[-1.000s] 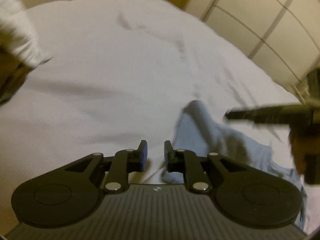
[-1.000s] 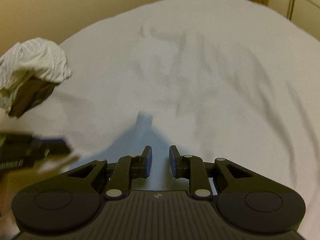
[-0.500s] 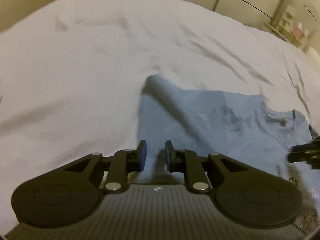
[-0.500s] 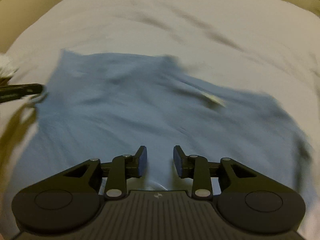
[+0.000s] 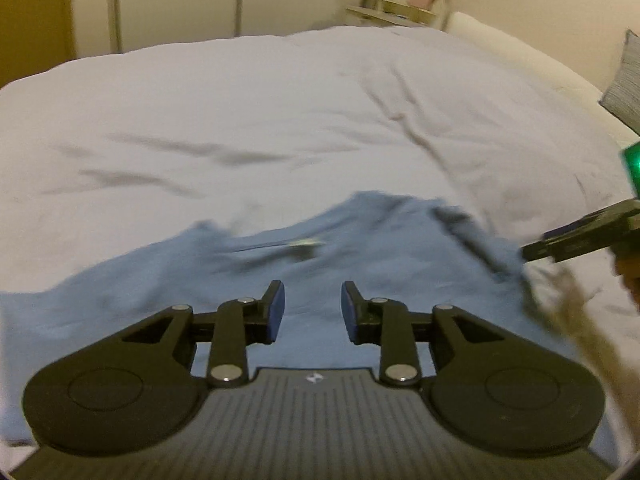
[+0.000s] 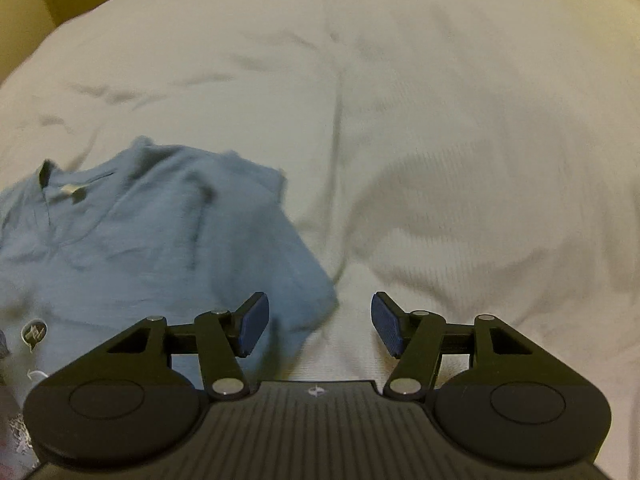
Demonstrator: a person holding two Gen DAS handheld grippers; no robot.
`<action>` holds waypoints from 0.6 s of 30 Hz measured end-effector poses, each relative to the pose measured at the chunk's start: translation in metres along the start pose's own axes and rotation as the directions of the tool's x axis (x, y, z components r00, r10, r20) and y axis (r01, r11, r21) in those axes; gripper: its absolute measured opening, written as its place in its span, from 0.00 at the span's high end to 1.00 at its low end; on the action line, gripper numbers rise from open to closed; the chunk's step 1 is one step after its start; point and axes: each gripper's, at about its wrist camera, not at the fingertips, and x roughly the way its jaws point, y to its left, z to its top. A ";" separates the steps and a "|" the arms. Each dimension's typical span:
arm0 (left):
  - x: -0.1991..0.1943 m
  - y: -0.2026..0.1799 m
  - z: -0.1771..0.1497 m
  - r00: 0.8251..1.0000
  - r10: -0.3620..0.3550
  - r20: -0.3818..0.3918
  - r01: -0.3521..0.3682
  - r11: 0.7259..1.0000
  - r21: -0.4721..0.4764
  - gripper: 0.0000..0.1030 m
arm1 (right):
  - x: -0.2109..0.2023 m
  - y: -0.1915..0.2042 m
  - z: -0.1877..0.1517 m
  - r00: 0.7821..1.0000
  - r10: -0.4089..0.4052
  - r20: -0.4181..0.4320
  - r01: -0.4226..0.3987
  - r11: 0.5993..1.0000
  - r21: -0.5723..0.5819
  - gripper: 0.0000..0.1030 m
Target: Fold clothes
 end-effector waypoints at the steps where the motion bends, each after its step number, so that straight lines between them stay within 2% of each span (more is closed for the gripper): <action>1: 0.009 -0.013 0.003 1.000 -0.004 -0.006 0.004 1.000 0.007 0.74 | 0.005 -0.012 -0.001 0.998 0.066 -0.012 -0.065 0.995 0.069 0.42; 3: 0.029 -0.037 0.011 1.000 -0.009 -0.022 0.010 1.000 0.019 0.74 | 0.016 -0.033 -0.003 0.983 0.181 -0.025 -0.173 0.966 0.193 0.43; 6: 0.049 -0.055 0.024 0.999 -0.019 -0.037 0.021 0.999 0.038 0.74 | 0.033 -0.054 -0.010 0.955 0.297 -0.018 -0.273 0.899 0.343 0.43; 7: 0.054 -0.060 0.030 0.999 -0.019 -0.041 0.021 0.999 0.049 0.74 | 0.035 -0.059 -0.013 0.943 0.333 -0.001 -0.307 0.871 0.384 0.52; 8: 0.060 -0.065 0.036 0.999 -0.019 -0.045 0.022 0.998 0.061 0.74 | 0.038 -0.064 -0.015 0.932 0.362 0.019 -0.337 0.845 0.416 0.73; 10: 0.070 -0.075 0.048 0.998 -0.021 -0.054 0.027 0.994 0.110 0.74 | 0.038 -0.072 -0.016 0.919 0.389 0.061 -0.372 0.808 0.457 0.91; 12: 0.078 -0.082 0.060 0.998 -0.029 -0.063 0.040 0.983 0.177 0.74 | 0.019 -0.081 -0.019 0.925 0.353 0.139 -0.376 0.811 0.447 0.92; 15: 0.091 -0.092 0.078 0.995 -0.054 -0.080 0.075 0.958 0.278 0.73 | -0.022 -0.083 -0.035 0.943 0.243 0.227 -0.314 0.875 0.368 0.93; 17: 0.105 -0.099 0.088 0.991 -0.087 -0.107 0.120 0.925 0.361 0.72 | -0.037 -0.087 -0.055 0.955 0.179 0.237 -0.260 0.890 0.375 0.93; 18: 0.113 -0.104 0.092 0.987 -0.102 -0.122 0.144 0.903 0.405 0.72 | -0.038 -0.091 -0.065 0.961 0.167 0.220 -0.246 0.880 0.405 0.93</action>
